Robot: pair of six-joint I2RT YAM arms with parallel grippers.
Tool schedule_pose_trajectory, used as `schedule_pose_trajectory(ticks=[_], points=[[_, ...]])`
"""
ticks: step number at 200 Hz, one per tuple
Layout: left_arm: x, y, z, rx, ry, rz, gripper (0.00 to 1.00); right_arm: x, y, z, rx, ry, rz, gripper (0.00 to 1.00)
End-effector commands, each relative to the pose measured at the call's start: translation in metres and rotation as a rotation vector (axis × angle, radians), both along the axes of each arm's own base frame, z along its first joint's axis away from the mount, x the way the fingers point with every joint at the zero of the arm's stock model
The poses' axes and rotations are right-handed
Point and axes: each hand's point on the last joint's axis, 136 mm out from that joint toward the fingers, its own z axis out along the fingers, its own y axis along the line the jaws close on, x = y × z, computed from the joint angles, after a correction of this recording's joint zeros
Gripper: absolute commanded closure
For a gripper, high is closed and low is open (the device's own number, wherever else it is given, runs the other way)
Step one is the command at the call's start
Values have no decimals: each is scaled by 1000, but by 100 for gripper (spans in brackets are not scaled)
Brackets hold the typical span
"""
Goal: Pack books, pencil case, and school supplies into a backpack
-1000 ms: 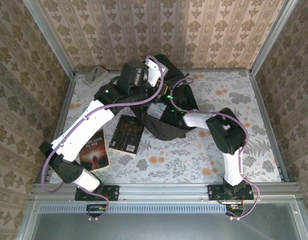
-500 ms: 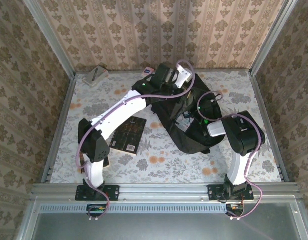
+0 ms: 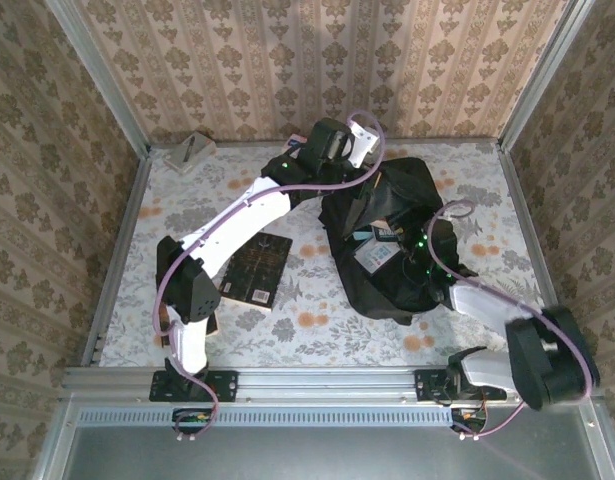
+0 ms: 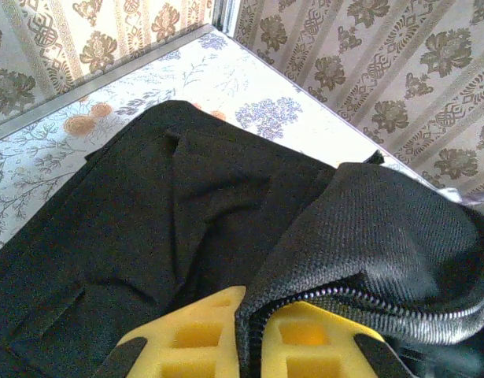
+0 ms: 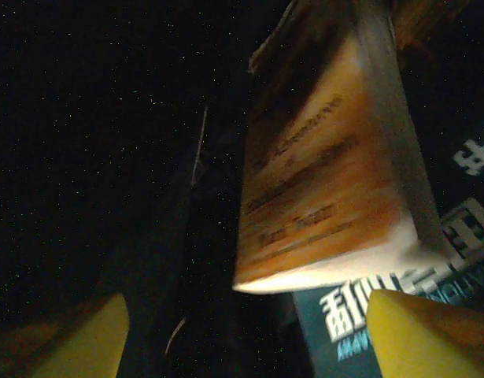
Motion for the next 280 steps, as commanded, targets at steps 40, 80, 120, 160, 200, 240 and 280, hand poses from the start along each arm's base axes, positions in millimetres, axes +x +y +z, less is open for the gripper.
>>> schedule_pose_trajectory(ticks=[40, 80, 120, 160, 200, 240, 280], points=[[1, -5, -5, -37, 44, 3, 100, -27, 15, 15, -49, -20, 154, 22], [0, 0, -16, -21, 77, 11, 100, -58, 30, 51, -31, -172, 294, 40], [-9, 6, -26, -8, 110, 5, 100, -92, 44, 75, -23, -255, 417, 58], [-25, 16, -37, -16, 154, -1, 100, -113, 42, 98, -62, -314, 449, 80], [-48, 21, -65, -2, 238, -17, 100, -115, 30, 109, -115, -318, 397, 86], [-75, 23, -93, -12, 349, -57, 78, -113, 23, 114, -145, -294, 357, 88], [-96, 37, -73, -61, 391, -87, 35, -110, 15, 125, -193, -295, 318, 75]])
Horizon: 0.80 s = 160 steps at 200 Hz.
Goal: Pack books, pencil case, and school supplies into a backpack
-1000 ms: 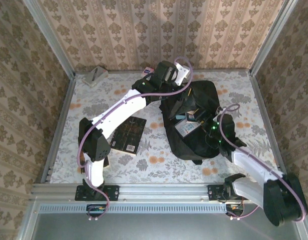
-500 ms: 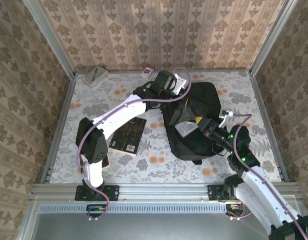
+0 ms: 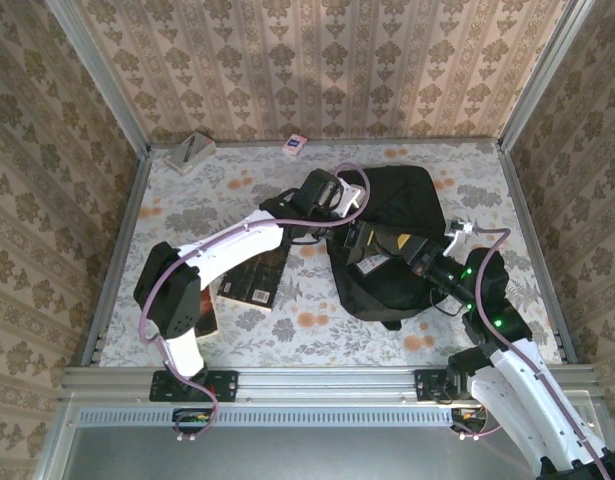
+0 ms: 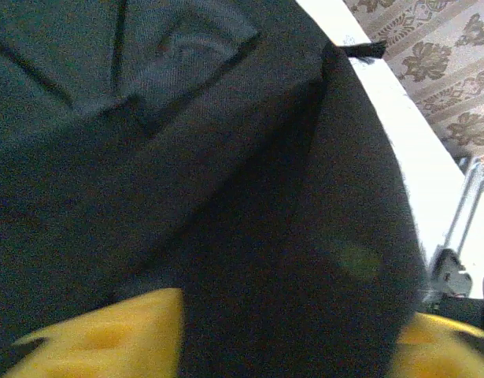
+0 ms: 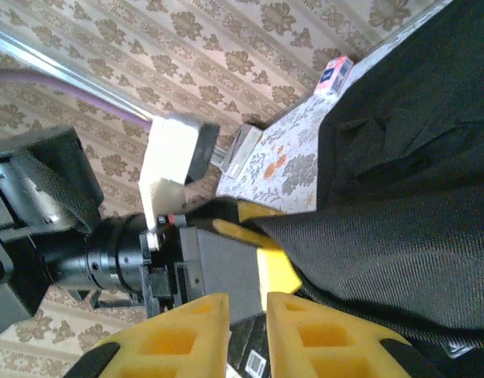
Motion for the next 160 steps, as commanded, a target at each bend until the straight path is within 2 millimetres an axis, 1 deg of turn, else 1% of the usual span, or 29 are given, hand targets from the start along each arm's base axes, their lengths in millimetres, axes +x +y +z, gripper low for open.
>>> schedule_pose_trajectory(ticks=[1, 14, 20, 30, 46, 58, 81, 90, 98, 102, 114, 119, 136, 144, 146, 148, 151, 160], points=[[-18, 8, 45, -99, -8, -30, 34, 3, -6, 17, -42, -25, -34, 75], [-20, 26, 55, -90, -36, -5, 29, 8, 2, 15, -55, 12, 5, 76], [-18, 39, 56, -74, -47, 23, 27, 10, 8, 14, -60, 26, 38, 76], [-13, 63, 57, -49, -67, 84, 26, 15, 18, 8, -78, 65, 84, 77], [-1, 105, 55, -45, -77, 185, 23, 21, 35, -2, -137, 108, 142, 78], [5, 134, 51, -47, -65, 247, 22, 22, 49, -8, -221, 121, 176, 78], [10, 176, 44, -52, -61, 349, 21, 22, 79, -10, -379, 106, 245, 77], [14, 192, 37, -21, -61, 399, 20, 22, 93, -10, -409, 101, 282, 76], [17, 207, 28, 27, -51, 457, 19, 23, 102, -14, -437, 110, 296, 75], [25, 223, 22, 54, -41, 518, 19, 25, 105, -17, -452, 123, 290, 75], [34, 252, 4, 115, 11, 641, 18, 30, 116, -25, -482, 150, 288, 73], [37, 262, -3, 127, 35, 686, 18, 32, 122, -27, -485, 164, 293, 71], [48, 293, -26, 164, 104, 839, 16, 40, 144, -49, -497, 275, 328, 65], [52, 302, -35, 175, 128, 887, 15, 41, 157, -59, -476, 326, 361, 62], [54, 304, -37, 180, 133, 898, 15, 41, 160, -59, -466, 332, 365, 61], [55, 306, -39, 188, 137, 908, 15, 43, 164, -68, -467, 357, 373, 60], [56, 310, -43, 199, 144, 927, 15, 44, 169, -74, -459, 377, 382, 59], [60, 319, -54, 233, 165, 966, 14, 47, 183, -86, -437, 407, 410, 54]])
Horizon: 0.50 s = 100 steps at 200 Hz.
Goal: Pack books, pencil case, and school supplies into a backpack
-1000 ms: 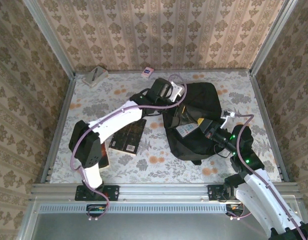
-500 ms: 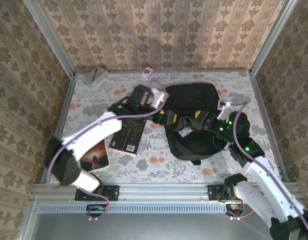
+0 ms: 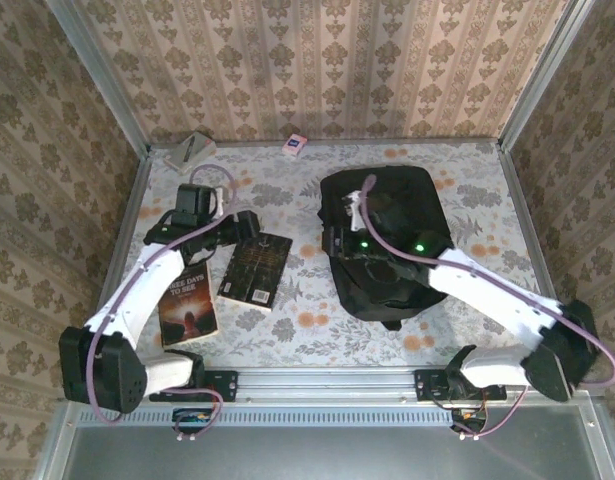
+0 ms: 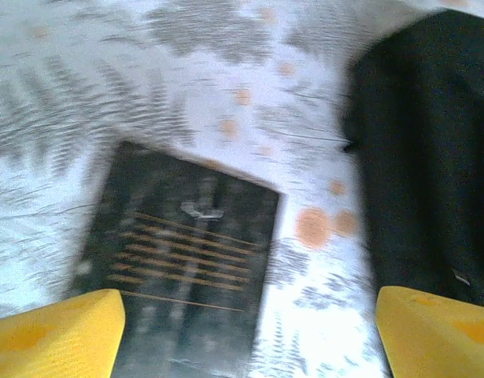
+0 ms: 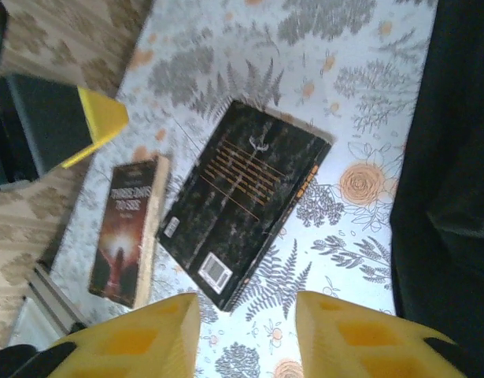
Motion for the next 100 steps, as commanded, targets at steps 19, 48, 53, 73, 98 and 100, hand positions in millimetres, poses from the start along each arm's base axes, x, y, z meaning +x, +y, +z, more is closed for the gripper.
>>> schedule_pose_trajectory(ticks=[19, 48, 53, 73, 98, 100], points=[[12, 40, -59, 88, 185, 227, 13, 6, 44, -62, -65, 178, 22, 49], [20, 51, -92, 106, 285, 302, 12, 8, 67, -93, -134, 225, 17, 45], [21, 48, -96, 84, 296, 296, 12, 8, 70, -97, -135, 235, 17, 44], [20, 28, -113, 11, 350, 255, 12, 12, 76, -117, -166, 283, 7, 43], [11, 21, -130, -15, 387, 253, 12, 17, 77, -138, -216, 323, -15, 40], [10, 21, -131, -20, 390, 254, 12, 17, 78, -139, -216, 327, -16, 40]])
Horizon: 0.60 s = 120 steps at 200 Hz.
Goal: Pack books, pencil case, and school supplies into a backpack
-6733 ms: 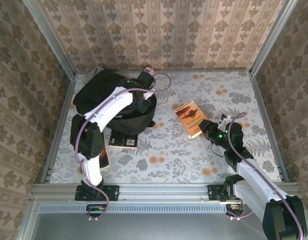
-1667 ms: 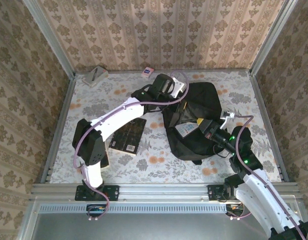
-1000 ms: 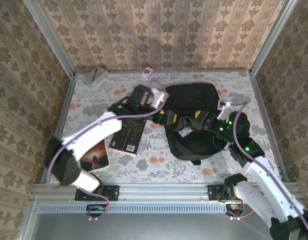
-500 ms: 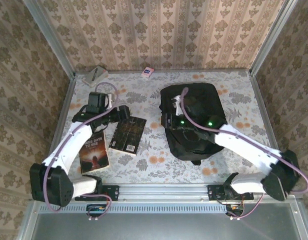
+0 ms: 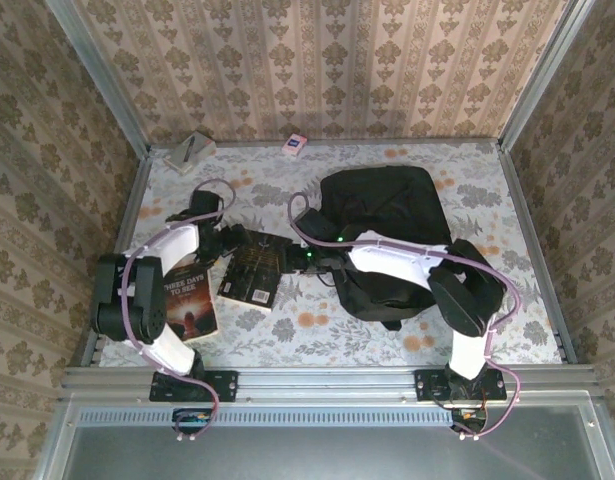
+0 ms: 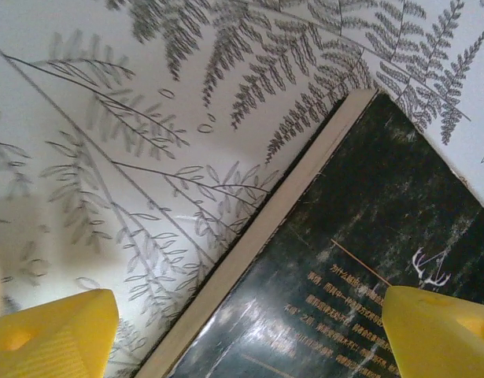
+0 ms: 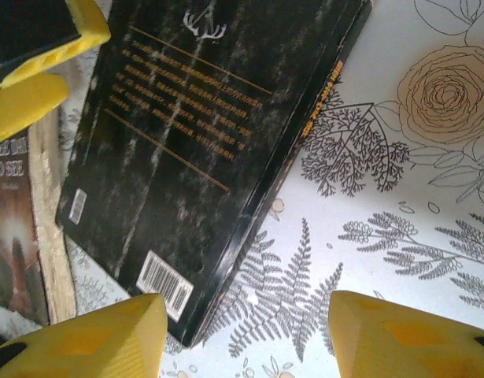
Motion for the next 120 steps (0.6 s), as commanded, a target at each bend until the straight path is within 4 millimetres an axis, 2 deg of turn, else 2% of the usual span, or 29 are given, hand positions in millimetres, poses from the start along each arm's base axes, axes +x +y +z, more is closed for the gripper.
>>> schedule_pose_trajectory(ticks=[1, 66, 120], points=[[-6, -13, -8, -75, 18, 22, 12, 7, -4, -16, -57, 43, -47, 40], [-27, -45, -16, -281, 55, 25, 13, 25, -12, -50, -29, 160, -119, 39], [-48, -66, -9, -366, 57, -13, 14, 35, -4, -55, 9, 195, -83, 39]])
